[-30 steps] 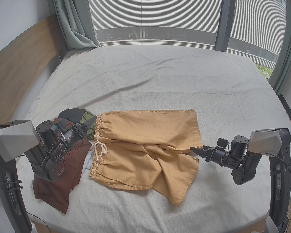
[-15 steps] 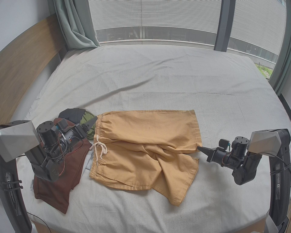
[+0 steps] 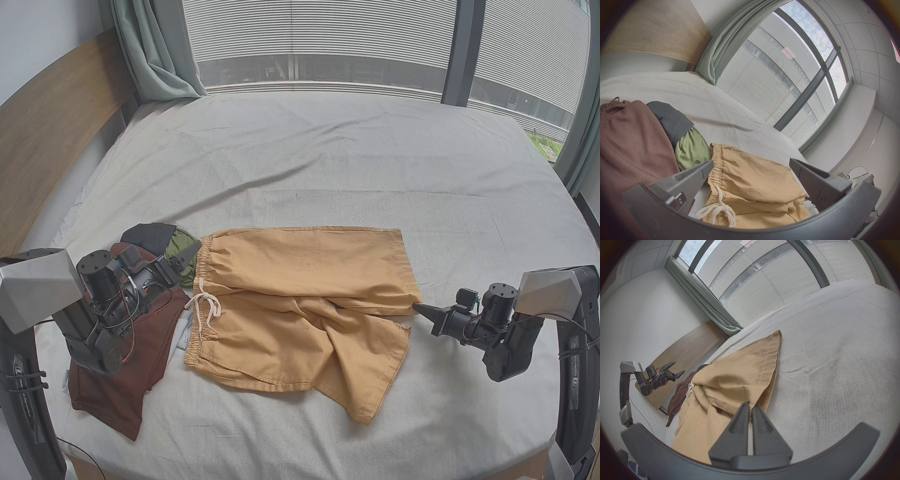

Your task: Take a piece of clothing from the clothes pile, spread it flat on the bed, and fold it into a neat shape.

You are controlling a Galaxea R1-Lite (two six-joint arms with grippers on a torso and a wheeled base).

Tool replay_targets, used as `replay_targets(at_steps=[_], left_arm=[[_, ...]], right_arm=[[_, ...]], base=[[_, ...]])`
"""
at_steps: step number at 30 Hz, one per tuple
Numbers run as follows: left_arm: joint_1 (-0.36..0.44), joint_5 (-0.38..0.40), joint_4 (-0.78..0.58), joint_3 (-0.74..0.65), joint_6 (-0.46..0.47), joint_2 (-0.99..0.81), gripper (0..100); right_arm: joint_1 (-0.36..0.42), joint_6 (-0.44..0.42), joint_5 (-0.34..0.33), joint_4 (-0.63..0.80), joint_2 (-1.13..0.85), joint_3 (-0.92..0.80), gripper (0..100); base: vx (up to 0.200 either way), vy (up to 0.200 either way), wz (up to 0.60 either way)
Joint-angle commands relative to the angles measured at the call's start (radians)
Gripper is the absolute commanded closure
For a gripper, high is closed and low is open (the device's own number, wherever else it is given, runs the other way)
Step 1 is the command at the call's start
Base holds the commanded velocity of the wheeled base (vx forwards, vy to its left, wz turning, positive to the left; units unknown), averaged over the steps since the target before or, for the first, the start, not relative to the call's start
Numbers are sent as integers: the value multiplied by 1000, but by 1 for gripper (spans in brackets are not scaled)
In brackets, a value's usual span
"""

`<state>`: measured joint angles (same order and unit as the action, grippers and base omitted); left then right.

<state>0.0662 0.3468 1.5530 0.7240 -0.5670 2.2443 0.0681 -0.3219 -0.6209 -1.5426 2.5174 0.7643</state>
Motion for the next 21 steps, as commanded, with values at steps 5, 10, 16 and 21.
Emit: replay_targets(at_steps=[5,10,16,21], left_arm=[[-2,0,4,0,-1,-2,0],[0,0,6,-15,-1,-15,0],[4,55,4,-95,10,-66,0],[-6,138,2,-192,81,-121,0]], right_arm=[[6,7,1,-2,-9,-2,0],[2,24,-7,-2,-88,-102,0],[7,40,0,-1,-193,-250,0],[10,38,-13,1,-267,-336,0]], base=[[0,0,0],[0,0,0],[0,0,0],[0,0,0]])
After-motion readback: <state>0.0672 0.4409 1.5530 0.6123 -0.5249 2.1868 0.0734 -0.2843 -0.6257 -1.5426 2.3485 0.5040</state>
